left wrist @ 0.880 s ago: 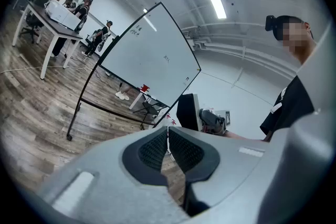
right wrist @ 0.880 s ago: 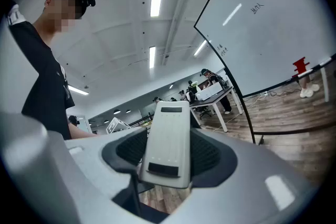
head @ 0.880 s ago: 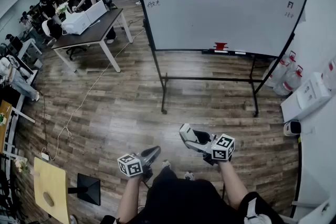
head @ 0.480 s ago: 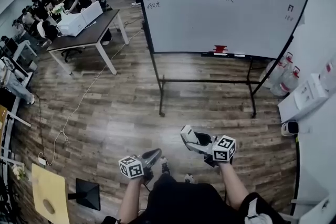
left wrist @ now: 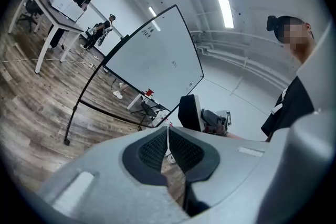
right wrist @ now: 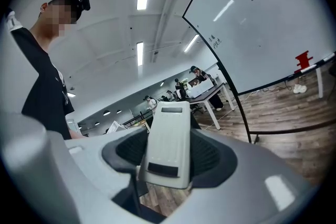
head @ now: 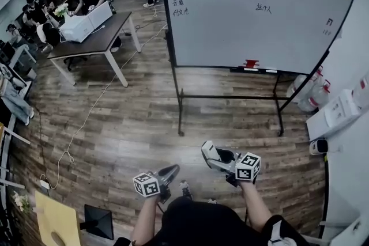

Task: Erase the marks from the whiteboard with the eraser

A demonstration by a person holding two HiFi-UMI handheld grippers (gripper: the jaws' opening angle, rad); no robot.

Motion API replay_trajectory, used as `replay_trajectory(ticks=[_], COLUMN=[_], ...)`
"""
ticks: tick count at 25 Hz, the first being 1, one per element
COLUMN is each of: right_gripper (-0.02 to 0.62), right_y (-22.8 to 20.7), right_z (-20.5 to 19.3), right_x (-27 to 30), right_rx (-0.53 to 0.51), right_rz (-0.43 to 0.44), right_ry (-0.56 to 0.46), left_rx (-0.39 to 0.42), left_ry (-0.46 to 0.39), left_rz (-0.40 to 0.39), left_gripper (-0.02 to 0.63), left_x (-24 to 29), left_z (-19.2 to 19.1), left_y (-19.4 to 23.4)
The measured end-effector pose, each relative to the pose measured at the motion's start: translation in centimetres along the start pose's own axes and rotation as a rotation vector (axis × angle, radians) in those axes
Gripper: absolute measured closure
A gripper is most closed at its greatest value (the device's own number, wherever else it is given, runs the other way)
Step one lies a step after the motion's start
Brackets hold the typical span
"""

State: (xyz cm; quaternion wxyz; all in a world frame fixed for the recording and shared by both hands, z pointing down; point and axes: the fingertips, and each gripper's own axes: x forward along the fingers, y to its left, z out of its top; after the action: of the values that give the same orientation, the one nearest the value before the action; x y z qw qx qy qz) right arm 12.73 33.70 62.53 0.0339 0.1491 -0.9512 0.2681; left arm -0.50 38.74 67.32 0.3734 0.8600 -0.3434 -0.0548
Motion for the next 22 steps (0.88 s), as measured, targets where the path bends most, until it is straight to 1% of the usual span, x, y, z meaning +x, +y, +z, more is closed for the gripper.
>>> replay_trajectory(ticks=[5, 10, 13, 16, 22], right_gripper=[0.336, 0.336, 0.336, 0.336, 0.336], right_y=[-1.8, -3.8, -5.5, -7.1, -10.9], right_z=[1.6, 2.8, 3.3, 3.7, 5.5], right_x=[4.2, 7.0, 8.2, 8.9, 9.3], right_rx=[-0.031, -0.040, -0.025, -0.011, 0.000], right_rz=[-0.026, -0.074, -0.106, -0.124, -0.123], right_ry=[0.002, 0.001, 0.010, 0.017, 0.012], left_rx=[0.008, 0.015, 0.022, 0.020, 0.001], left_ry=[0.011, 0.022, 0.042, 0.042, 0.034], left_rz=[-0.012, -0.032, -0.040, -0.036, -0.014], left_gripper=[0.589, 0.589, 0.589, 0.589, 0.589], left_x=[-0.1, 0.1, 0.6, 1.2, 3.9], left_z=[3.3, 6.1, 7.2, 8.5, 10.1], left_y=[3.8, 6.4, 7.8, 9.1, 11.2])
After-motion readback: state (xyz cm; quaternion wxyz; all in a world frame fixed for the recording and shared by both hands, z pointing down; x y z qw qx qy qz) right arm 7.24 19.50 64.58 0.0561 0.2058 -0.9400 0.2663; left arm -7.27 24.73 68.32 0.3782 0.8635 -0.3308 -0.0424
